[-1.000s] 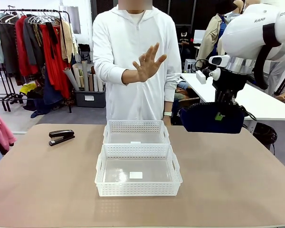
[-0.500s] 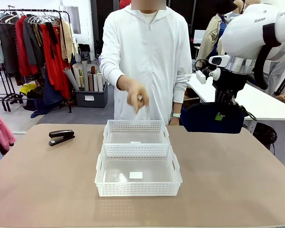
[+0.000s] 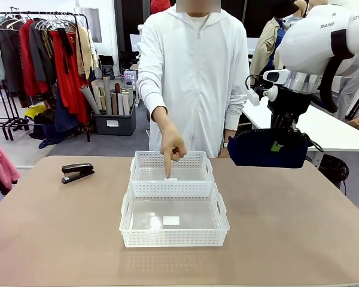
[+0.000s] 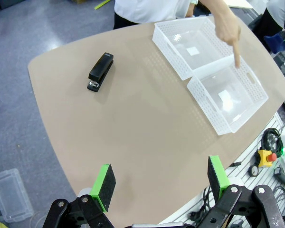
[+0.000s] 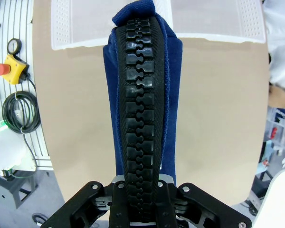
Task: Distribute items into two baskets.
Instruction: Place the picked Pencil pouch into the Organizing basket as instructed by the person.
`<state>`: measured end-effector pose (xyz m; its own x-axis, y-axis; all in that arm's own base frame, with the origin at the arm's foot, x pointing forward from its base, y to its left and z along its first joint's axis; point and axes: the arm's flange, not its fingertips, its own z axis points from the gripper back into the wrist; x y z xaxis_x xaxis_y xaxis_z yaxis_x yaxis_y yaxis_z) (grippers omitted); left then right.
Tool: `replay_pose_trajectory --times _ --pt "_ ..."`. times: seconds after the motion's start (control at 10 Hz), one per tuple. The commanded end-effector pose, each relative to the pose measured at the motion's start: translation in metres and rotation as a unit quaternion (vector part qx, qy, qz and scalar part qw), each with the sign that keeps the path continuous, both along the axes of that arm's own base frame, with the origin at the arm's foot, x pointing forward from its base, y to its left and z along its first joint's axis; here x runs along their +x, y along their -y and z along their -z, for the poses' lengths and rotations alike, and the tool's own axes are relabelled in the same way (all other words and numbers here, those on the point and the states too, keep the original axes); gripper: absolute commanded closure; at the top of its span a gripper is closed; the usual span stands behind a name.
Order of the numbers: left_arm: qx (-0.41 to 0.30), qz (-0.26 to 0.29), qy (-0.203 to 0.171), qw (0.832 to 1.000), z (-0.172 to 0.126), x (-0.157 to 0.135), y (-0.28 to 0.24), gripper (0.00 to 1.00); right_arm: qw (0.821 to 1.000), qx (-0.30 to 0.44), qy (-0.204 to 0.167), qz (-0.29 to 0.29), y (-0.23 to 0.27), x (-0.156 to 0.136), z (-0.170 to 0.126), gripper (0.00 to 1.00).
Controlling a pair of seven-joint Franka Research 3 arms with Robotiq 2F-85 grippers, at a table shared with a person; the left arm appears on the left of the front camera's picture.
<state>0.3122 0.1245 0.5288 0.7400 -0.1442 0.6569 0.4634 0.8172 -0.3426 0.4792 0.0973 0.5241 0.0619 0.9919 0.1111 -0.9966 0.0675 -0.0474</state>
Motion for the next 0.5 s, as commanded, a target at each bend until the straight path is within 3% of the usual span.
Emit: replay_pose_trajectory --times 0.0,0.2,0.4 --pt "-0.001 0.001 0.001 1.0 0.0 -0.001 0.0 0.0 1.0 0.0 0.004 0.0 0.0 -0.001 -0.003 1.0" --pt "-0.001 0.001 0.001 1.0 0.0 -0.001 0.0 0.0 1.0 0.0 0.0 0.0 0.0 0.0 0.0 1.0" --pt "-0.001 0.001 0.001 1.0 0.0 -0.001 0.0 0.0 1.0 0.008 0.002 0.004 -0.006 -0.018 -0.005 1.0"
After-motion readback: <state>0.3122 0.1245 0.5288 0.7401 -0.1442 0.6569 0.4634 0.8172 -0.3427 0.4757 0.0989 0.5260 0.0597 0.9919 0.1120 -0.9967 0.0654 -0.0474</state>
